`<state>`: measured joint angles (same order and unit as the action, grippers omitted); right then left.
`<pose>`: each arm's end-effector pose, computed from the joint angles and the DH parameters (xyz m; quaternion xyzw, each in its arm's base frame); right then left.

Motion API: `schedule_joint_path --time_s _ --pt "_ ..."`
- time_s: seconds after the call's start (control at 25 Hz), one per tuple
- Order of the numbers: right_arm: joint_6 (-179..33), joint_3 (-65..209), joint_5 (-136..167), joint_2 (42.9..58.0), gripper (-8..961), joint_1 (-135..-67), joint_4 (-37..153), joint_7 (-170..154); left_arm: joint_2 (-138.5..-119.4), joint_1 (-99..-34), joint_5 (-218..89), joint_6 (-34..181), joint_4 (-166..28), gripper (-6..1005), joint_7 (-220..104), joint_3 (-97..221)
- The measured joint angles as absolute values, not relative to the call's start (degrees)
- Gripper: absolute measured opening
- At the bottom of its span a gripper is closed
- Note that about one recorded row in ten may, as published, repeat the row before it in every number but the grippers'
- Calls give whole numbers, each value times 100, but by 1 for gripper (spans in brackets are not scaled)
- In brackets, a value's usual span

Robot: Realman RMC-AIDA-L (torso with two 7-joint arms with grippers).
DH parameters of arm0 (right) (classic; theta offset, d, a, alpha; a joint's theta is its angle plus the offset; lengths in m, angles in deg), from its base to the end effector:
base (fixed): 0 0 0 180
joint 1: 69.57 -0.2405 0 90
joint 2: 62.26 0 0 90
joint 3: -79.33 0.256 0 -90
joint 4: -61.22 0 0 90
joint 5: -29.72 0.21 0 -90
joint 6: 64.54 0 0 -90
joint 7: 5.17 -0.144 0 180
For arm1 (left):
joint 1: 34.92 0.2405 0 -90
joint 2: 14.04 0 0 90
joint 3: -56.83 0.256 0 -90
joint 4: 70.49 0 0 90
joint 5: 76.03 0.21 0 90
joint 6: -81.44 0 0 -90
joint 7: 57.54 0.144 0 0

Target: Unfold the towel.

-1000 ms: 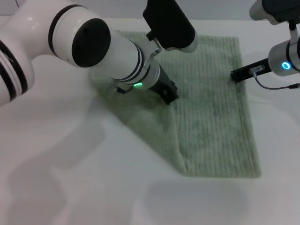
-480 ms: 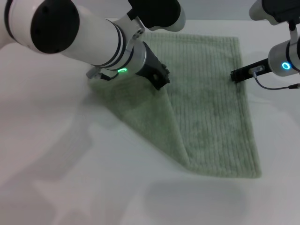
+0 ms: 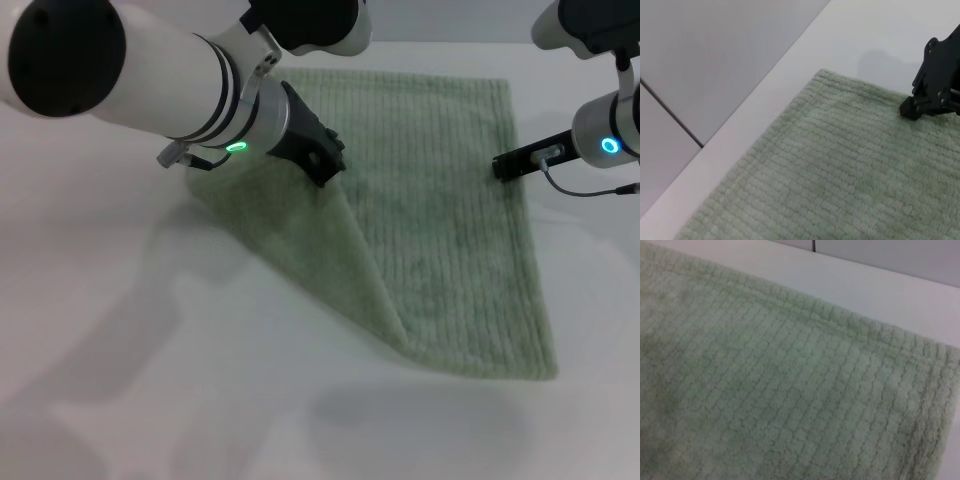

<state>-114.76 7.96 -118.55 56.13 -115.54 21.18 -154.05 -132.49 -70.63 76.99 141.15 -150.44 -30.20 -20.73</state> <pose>0.2330 0.4345 -0.0341 -0.8482 0.4218 -0.0739 0.3117 -0.1125 0.3773 -0.0544 -0.9421 -0.1279 0.1027 0.2924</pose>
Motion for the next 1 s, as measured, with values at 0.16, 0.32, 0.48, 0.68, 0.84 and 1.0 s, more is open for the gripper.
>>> schedule_joint_path --time_s 0.16,0.32,0.48,0.68,0.84,1.0 --pt "-11463 796 -11854 5613 -1 -11554 2138 -15405 -13245 -7020 7711 14303 -15144 53 -3033 -2156" --pt "-11463 796 -11854 5613 0 -11550 2140 -15396 -13246 -7015 7811 14476 -15183 55 -3137 -2201" --pt "-11463 796 -11855 5613 0 -11547 2146 -15390 -13253 -6884 8118 14747 -15440 56 -3344 -2197" --pt "-11463 796 -11854 5613 0 -11546 2150 -15386 -13251 -6735 8146 14946 -15735 57 -3351 -2210" --pt "-11471 796 -11855 5613 0 -11548 2148 -15386 -13252 -6544 8334 15155 -16026 59 -3410 -2218" --pt "-11479 806 -11855 5613 0 -11549 2148 -15386 -13252 -6453 8442 15329 -16072 60 -3447 -2180"
